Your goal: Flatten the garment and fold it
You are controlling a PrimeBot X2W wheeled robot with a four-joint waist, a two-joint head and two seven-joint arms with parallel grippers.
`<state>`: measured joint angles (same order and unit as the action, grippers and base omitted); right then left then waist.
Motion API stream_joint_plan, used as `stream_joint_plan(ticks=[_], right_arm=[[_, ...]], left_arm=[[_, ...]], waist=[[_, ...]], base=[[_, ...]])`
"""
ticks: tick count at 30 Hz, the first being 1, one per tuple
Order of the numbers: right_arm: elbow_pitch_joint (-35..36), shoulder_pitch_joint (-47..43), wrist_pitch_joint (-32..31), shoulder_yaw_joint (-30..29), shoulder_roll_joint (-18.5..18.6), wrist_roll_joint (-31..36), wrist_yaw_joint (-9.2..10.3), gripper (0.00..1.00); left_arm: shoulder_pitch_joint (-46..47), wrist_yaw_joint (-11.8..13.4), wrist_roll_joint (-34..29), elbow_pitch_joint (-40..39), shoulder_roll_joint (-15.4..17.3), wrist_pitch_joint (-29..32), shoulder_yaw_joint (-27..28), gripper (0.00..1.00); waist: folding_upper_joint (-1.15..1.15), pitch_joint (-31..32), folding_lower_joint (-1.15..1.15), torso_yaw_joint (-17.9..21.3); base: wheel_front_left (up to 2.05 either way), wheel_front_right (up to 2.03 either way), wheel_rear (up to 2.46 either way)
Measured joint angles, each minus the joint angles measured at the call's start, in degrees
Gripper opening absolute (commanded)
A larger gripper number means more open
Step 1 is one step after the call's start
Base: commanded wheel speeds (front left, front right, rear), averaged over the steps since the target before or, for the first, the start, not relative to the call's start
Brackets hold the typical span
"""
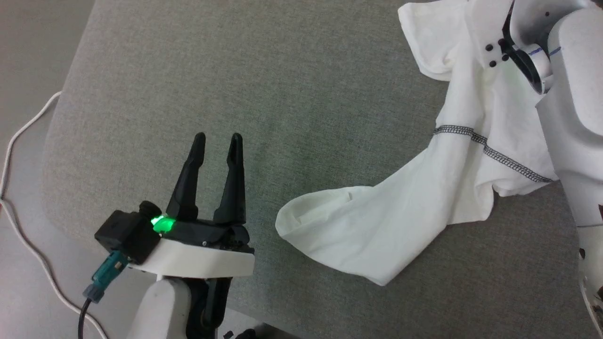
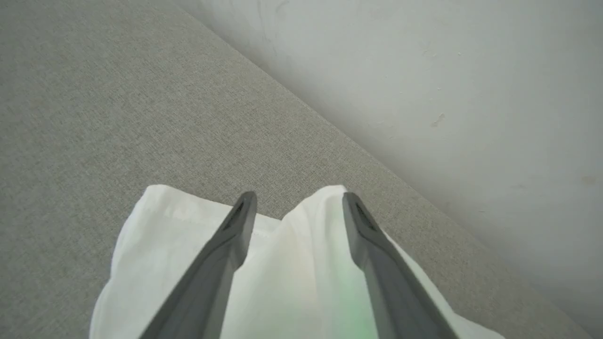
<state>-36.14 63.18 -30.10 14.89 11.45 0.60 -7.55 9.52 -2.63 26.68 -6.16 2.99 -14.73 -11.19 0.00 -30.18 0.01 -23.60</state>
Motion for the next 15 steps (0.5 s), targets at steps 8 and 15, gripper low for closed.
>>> stream_joint_plan(ticks=[8,15], right_arm=[[7.9,-2.8,6.1,-2.2,0.4,-7.4,0.00,1.00],[28.8,-22.2,13.4,-9.9,0.5,-8.2,0.01,1.00]], left_arm=[[-1.9,0.2,-2.6,-0.1,0.0,0.0,2.3,1.00],[-6.6,0.2,-5.4,-1.2,0.0,0.0,5.2,1.00]], waist=[[0.00,3.3,-0.01,1.9],[0.00,8.0,-0.02,5.7]], base=[[0.00,0.00,0.00],[0.00,0.00,0.00]])
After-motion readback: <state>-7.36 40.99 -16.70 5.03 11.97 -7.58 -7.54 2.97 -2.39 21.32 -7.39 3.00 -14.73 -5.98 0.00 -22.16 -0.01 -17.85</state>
